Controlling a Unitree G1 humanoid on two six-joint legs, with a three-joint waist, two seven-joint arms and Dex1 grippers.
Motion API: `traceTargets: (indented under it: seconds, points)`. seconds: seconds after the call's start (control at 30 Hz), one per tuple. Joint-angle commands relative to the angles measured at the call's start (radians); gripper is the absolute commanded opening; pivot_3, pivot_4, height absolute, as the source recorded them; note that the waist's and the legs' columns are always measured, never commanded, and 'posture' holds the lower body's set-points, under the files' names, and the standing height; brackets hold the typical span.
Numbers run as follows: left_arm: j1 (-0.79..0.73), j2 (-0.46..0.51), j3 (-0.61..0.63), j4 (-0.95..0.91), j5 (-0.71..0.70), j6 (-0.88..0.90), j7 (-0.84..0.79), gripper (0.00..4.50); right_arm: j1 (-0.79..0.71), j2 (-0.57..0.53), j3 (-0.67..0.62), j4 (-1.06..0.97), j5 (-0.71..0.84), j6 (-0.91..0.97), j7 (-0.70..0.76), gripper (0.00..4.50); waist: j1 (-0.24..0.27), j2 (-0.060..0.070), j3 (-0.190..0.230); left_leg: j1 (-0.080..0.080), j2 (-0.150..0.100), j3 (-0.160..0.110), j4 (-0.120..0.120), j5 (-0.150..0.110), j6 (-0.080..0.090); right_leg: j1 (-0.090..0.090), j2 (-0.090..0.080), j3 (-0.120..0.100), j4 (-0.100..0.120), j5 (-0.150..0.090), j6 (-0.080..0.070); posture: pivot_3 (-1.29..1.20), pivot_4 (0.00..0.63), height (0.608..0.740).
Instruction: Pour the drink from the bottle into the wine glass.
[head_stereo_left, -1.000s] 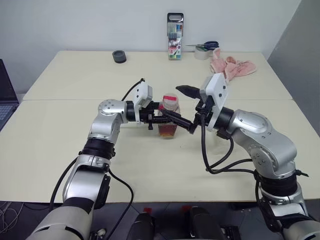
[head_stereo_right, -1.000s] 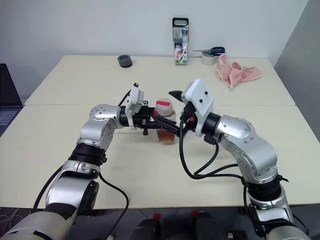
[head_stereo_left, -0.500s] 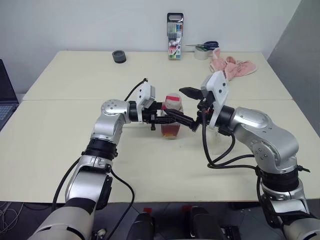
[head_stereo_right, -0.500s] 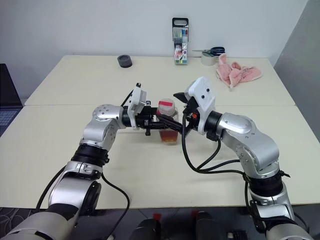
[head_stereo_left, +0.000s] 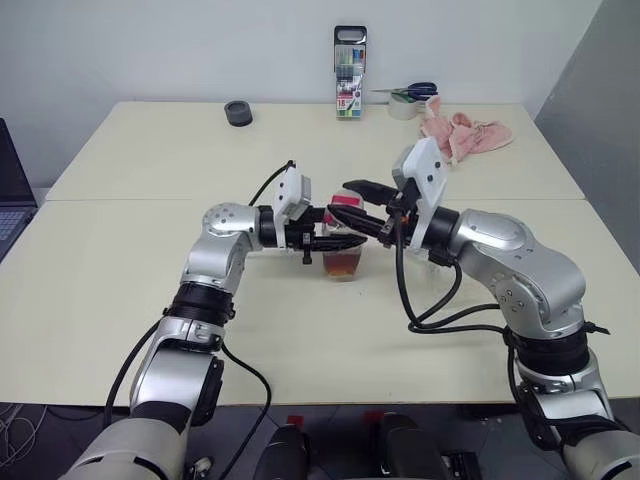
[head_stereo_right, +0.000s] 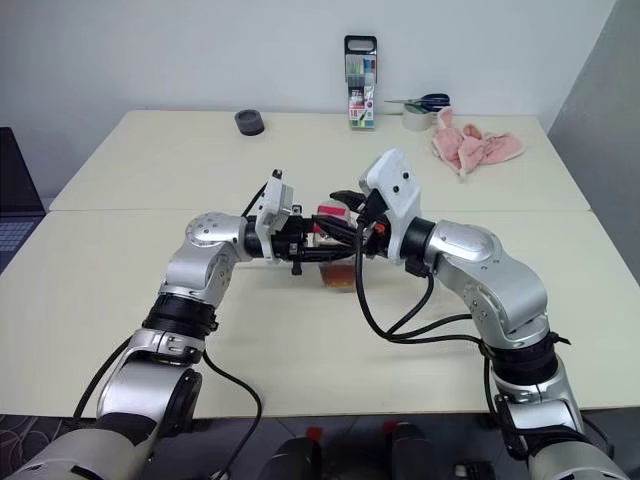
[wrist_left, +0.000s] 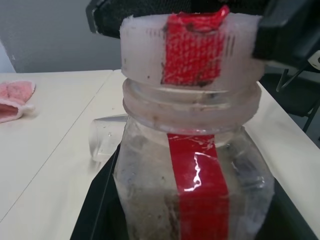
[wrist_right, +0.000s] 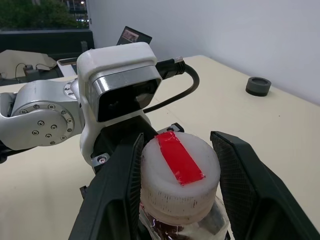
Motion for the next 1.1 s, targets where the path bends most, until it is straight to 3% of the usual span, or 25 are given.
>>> traceTargets:
  seconds: [0.03,0.23,0.47,0.67,0.93,1.1]
  points:
    - [-0.007,0.004,0.009,-0.055,-0.018,0.008,0.008,1.69,-0.010,-0.050,0.041,-0.058,-0.108,-0.140,0.022,1.79,0.000,0.000,0.000,0.000,0.000,0.000,0.000,0.000,0.000,0.000,0.000,0.000,0.000,0.000,0.000,0.00,0.150,0.740]
    - [0.010,0.010,0.012,-0.073,-0.020,0.024,0.023,1.68,0.053,-0.058,0.009,-0.076,-0.130,-0.272,0.041,1.72,0.000,0.000,0.000,0.000,0.000,0.000,0.000,0.000,0.000,0.000,0.000,0.000,0.000,0.000,0.000,0.00,0.150,0.740]
    - [0.029,0.022,0.028,-0.111,-0.027,0.055,0.055,1.68,0.124,0.012,-0.194,-0.095,0.029,-0.151,-0.072,1.72,0.002,0.000,0.000,0.000,0.000,0.000,0.000,0.000,0.000,0.000,0.000,0.000,0.000,0.000,0.000,0.00,0.150,0.740]
    - [0.058,0.057,0.071,-0.121,-0.036,0.074,0.107,1.68,0.309,-0.034,-0.394,0.026,-0.040,-0.203,-0.177,1.72,0.004,0.000,0.000,0.000,-0.001,0.001,0.000,0.000,0.000,0.001,0.000,0.000,0.000,0.000,0.000,0.00,0.150,0.740]
    - [0.045,0.071,0.151,-0.113,-0.040,0.099,0.243,1.68,0.480,-0.067,-0.398,0.141,-0.172,-0.251,-0.237,1.72,0.001,0.000,0.000,0.003,0.000,0.004,-0.001,0.000,0.001,0.000,0.000,0.003,0.002,0.000,0.000,0.00,0.150,0.740]
    - [0.049,0.085,0.175,-0.127,-0.038,0.104,0.310,1.68,0.492,-0.071,-0.389,0.149,-0.175,-0.193,-0.233,3.45,0.001,0.000,0.000,0.004,0.000,0.005,-0.001,0.000,0.000,0.000,0.000,0.004,0.003,0.000,0.000,0.00,0.150,0.740]
